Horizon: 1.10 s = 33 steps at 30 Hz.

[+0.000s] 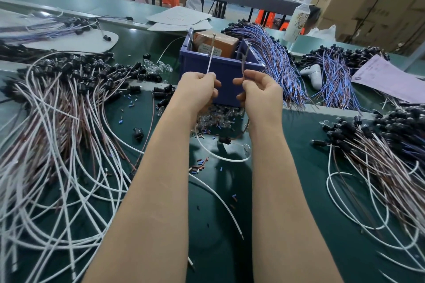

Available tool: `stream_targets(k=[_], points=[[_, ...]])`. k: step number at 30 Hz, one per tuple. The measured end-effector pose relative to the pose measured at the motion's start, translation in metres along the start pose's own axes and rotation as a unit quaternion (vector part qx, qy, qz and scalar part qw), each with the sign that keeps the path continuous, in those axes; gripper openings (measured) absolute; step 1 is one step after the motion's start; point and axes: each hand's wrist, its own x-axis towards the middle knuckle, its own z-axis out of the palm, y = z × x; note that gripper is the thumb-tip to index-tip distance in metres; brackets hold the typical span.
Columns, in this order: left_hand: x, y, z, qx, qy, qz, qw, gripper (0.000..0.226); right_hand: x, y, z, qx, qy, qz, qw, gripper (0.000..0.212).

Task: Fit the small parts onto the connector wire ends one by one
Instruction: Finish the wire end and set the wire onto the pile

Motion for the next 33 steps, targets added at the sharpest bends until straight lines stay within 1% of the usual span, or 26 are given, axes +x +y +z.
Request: stream_targets(k=[2,4,5,6,7,8,9,10,11,12,13,16,19,20,21,23,24,25,26,28,29,31,33], points=[[-0.002,-0.001,-0.004,0.103,-0.016,-0.005,0.995,0.035,0.000,-0.006,-0.003,0.015,-0.034,0.006,0.999,0.017],[-0.004,-0.004,-0.007,0.217,-0.045,-0.014,0.975,0.035,0.000,-0.011,-0.007,0.011,-0.101,0.041,0.994,0.019],[-0.004,-0.006,-0.007,0.252,-0.050,-0.018,0.966,0.032,0.001,-0.011,-0.010,-0.031,-0.135,0.060,0.989,0.019],[-0.004,-0.008,-0.008,0.269,-0.048,-0.022,0.962,0.029,0.000,-0.012,-0.013,-0.113,-0.165,0.069,0.977,0.017],[-0.003,-0.009,-0.009,0.276,-0.040,-0.024,0.960,0.028,0.000,-0.011,-0.017,-0.218,-0.191,0.066,0.955,0.012],[-0.002,-0.011,-0.010,0.280,-0.029,-0.026,0.959,0.028,-0.002,-0.010,-0.019,-0.318,-0.219,0.061,0.920,0.010],[-0.001,-0.011,-0.010,0.285,-0.020,-0.029,0.958,0.030,-0.004,-0.009,-0.020,-0.398,-0.250,0.062,0.880,0.017],[-0.001,-0.012,-0.011,0.291,-0.016,-0.029,0.956,0.031,-0.007,-0.008,-0.019,-0.454,-0.282,0.072,0.842,0.025],[-0.001,-0.013,-0.012,0.297,-0.017,-0.029,0.954,0.032,-0.009,-0.008,-0.017,-0.484,-0.313,0.088,0.812,0.032],[-0.001,-0.013,-0.012,0.302,-0.020,-0.027,0.953,0.033,-0.012,-0.007,-0.013,-0.497,-0.336,0.103,0.793,0.035],[-0.002,-0.013,-0.013,0.307,-0.024,-0.027,0.951,0.034,-0.014,-0.007,-0.009,-0.497,-0.350,0.116,0.785,0.035],[-0.004,-0.011,-0.015,0.307,-0.041,-0.030,0.950,0.035,-0.015,-0.005,-0.004,-0.468,-0.357,0.146,0.795,0.029],[-0.005,-0.010,-0.018,0.298,-0.051,-0.037,0.953,0.028,-0.014,-0.005,-0.007,-0.462,-0.366,0.156,0.793,0.020],[-0.005,-0.010,-0.019,0.294,-0.054,-0.034,0.954,0.028,-0.014,-0.004,-0.009,-0.447,-0.363,0.149,0.804,0.014],[-0.005,-0.009,-0.020,0.286,-0.061,-0.025,0.956,0.030,-0.013,-0.004,-0.011,-0.416,-0.347,0.137,0.830,0.012],[-0.006,-0.007,-0.019,0.248,-0.084,0.006,0.965,0.035,-0.006,-0.005,-0.016,-0.306,-0.275,0.100,0.906,0.016],[-0.008,-0.005,-0.019,0.220,-0.096,0.024,0.970,0.038,-0.003,-0.007,-0.018,-0.239,-0.234,0.083,0.939,0.015],[-0.010,-0.001,-0.019,0.191,-0.107,0.040,0.975,0.040,-0.001,-0.010,-0.020,-0.169,-0.200,0.072,0.962,0.013],[-0.012,0.002,-0.020,0.161,-0.121,0.052,0.978,0.041,0.001,-0.012,-0.021,-0.098,-0.178,0.070,0.977,0.012],[-0.014,0.007,-0.021,0.124,-0.155,0.061,0.978,0.037,0.001,-0.015,-0.022,0.025,-0.162,0.086,0.983,0.011],[-0.015,0.009,-0.022,0.126,-0.166,0.062,0.976,0.033,0.000,-0.016,-0.022,0.061,-0.166,0.096,0.980,0.010],[-0.017,0.010,-0.022,0.145,-0.163,0.076,0.973,0.028,-0.002,-0.016,-0.024,0.091,-0.189,0.113,0.971,0.012],[-0.018,0.010,-0.022,0.126,-0.158,0.102,0.974,0.027,-0.002,-0.019,-0.029,0.123,-0.211,0.127,0.961,0.018]])
